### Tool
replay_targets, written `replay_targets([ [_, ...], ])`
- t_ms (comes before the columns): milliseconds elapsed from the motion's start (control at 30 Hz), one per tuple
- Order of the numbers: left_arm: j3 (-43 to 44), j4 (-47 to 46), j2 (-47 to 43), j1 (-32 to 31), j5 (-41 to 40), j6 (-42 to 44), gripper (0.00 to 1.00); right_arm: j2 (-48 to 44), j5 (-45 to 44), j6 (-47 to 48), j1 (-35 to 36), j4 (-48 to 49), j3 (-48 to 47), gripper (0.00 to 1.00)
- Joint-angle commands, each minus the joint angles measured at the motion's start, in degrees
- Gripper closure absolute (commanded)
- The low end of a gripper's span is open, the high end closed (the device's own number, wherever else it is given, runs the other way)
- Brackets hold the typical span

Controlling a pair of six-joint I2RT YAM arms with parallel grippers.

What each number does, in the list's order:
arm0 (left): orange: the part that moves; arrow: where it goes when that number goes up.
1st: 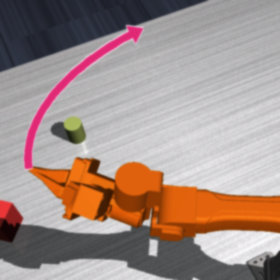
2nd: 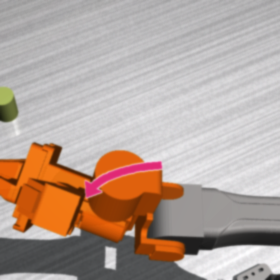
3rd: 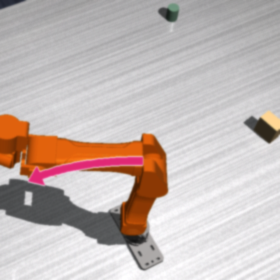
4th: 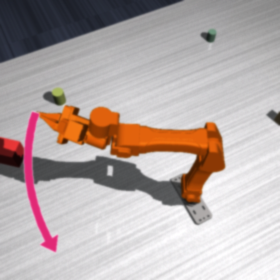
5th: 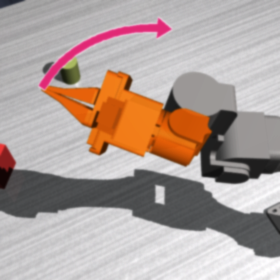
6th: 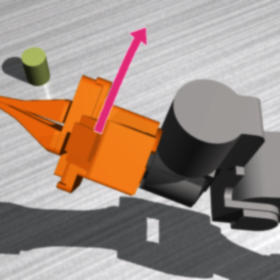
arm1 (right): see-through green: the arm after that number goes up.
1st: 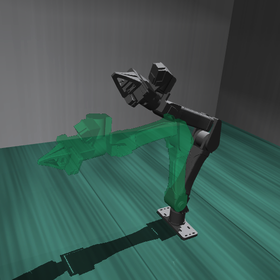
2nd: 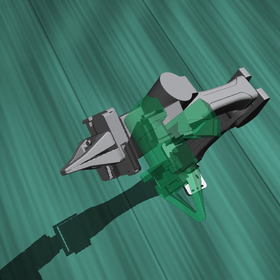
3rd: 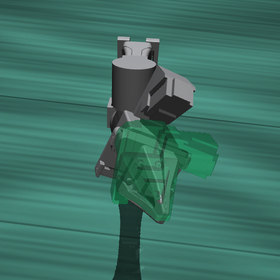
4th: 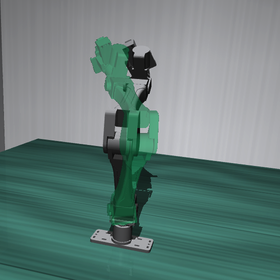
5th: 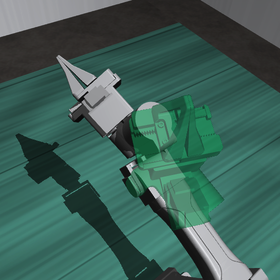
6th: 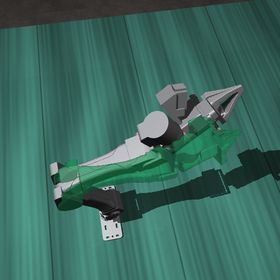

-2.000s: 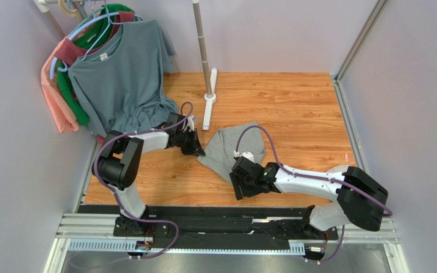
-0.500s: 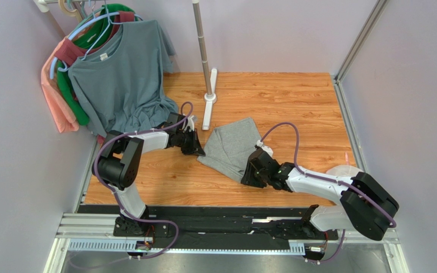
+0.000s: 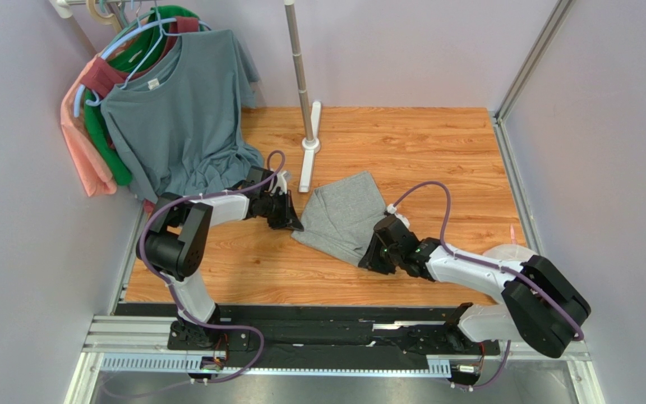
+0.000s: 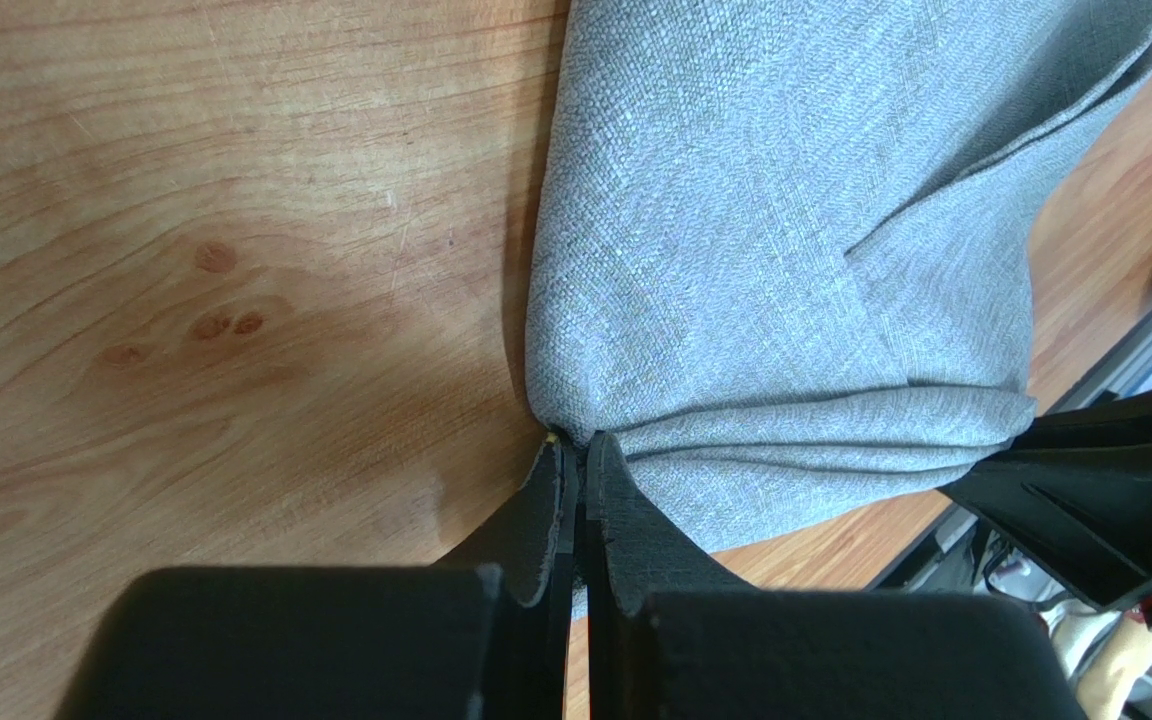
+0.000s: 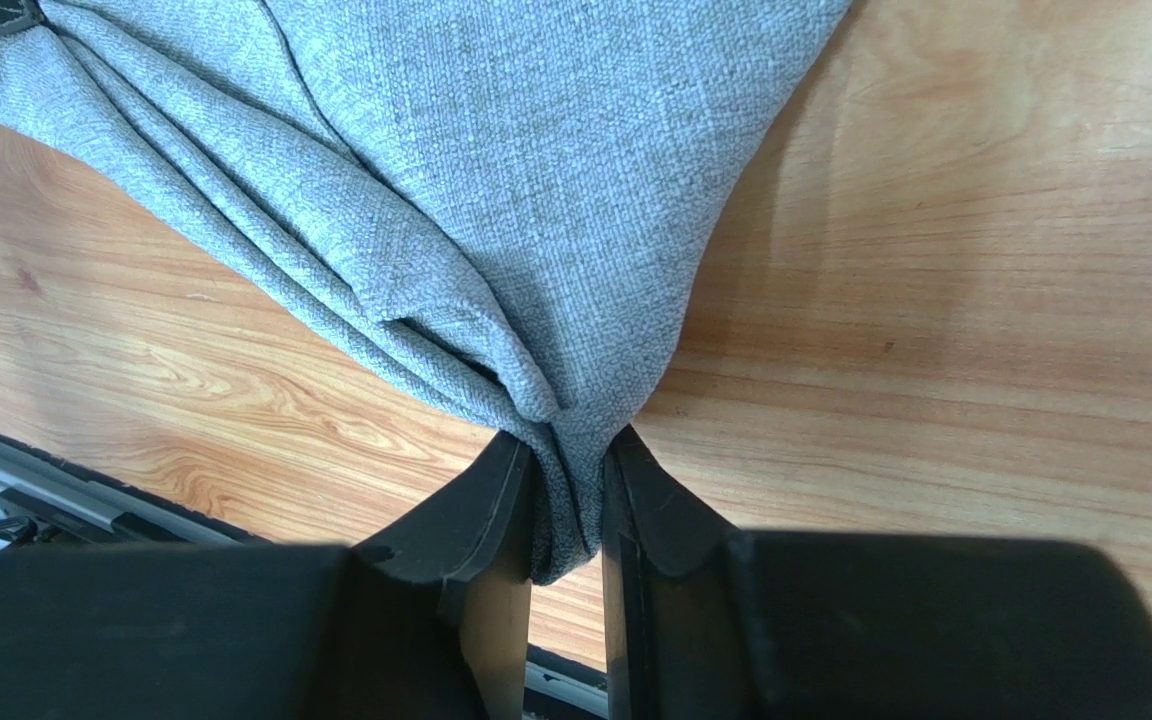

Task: Fold the napkin, place the utensils inside, and roll it up
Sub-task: Roll the napkin with the utensil

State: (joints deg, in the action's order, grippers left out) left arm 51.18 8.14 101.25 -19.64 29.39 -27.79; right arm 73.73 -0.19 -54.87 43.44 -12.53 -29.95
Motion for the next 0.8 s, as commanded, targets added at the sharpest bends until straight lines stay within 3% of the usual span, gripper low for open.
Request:
replay_targets([
  [0,-2.7,2.5,3.8,0.8,-6.9,2.8,1.00,1.6,-0.7,-0.1,-1.4,-4.8,-1.1,0.93],
  [100,-2.8,1.6,3.5,0.8,-6.7,2.6,1.00,1.9,1.7,0.3,-1.8,-7.0,-2.6,0.94],
  [167,-2.6,1.8,3.6,0.8,-6.5,2.7,1.00,1.8,1.7,2.0,-1.8,-8.0,-3.4,0.89],
  [200,-2.3,2.0,3.7,0.7,-6.4,2.7,1.00,1.6,1.5,3.1,-1.8,-9.2,-4.5,0.83],
  [233,-2.2,2.1,3.9,0.8,-6.2,2.7,1.00,0.8,1.3,4.2,-1.8,-10.0,-5.3,0.64],
  [300,-1.9,2.1,4.0,0.8,-6.0,2.6,1.00,-0.9,1.2,9.2,-1.8,-12.1,-7.0,0.45],
  [533,-0.4,3.8,4.4,0.8,-6.4,2.7,1.00,-5.8,-5.3,30.5,3.7,-14.8,-19.7,0.39],
  [767,1.6,6.0,5.4,0.7,-7.0,3.1,1.00,9.0,-12.5,49.2,16.3,-9.6,-28.4,0.41],
])
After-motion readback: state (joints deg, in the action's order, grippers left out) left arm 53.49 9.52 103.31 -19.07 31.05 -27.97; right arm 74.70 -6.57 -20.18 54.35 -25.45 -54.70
